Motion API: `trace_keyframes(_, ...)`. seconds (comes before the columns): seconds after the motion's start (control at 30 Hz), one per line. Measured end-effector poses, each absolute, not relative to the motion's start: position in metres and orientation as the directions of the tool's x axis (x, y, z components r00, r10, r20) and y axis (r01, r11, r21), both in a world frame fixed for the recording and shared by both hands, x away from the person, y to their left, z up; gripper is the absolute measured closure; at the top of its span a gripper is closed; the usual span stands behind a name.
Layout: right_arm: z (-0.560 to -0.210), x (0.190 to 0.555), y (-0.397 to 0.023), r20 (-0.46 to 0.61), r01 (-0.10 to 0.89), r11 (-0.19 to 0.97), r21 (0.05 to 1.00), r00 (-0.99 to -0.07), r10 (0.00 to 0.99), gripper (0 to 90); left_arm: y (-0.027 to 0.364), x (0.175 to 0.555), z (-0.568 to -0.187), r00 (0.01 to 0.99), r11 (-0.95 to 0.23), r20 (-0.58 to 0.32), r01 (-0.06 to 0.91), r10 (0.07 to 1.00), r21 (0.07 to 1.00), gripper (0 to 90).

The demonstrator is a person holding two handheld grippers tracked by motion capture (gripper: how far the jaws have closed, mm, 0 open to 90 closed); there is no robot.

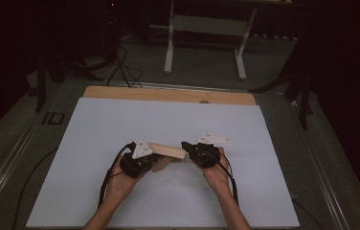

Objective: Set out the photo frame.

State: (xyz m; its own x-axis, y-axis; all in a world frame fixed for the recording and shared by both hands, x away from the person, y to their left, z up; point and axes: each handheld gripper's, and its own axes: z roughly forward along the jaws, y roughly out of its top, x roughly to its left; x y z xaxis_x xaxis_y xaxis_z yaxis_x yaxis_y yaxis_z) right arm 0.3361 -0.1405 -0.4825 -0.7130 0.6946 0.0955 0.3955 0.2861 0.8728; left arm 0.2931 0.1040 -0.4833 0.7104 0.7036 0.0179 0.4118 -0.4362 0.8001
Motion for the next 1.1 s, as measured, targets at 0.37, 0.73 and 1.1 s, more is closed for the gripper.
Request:
trace_keyframes(0.37,-0.483,0.334,-0.14,0.096,0.393,0.287,0.874,-0.717,0.691,89.7,0.096,0.294,-0.483,0.72,-0.446,0.025,0.402,0.694,0.8,89.5)
trace_keyframes(0.73,-0.483,0.333,-0.141,0.094,0.389,0.287,0.875,-0.719,0.688,89.8,0.092,0.293,-0.482,0.732,-0.453,0.028,0.392,0.681,0.801,89.5)
trace_keyframes(1.1,-0.483,0.33,-0.141,0.093,0.39,0.29,0.874,-0.72,0.688,89.8,0.089,0.293,-0.483,0.738,-0.451,0.019,0.392,0.675,0.802,89.5)
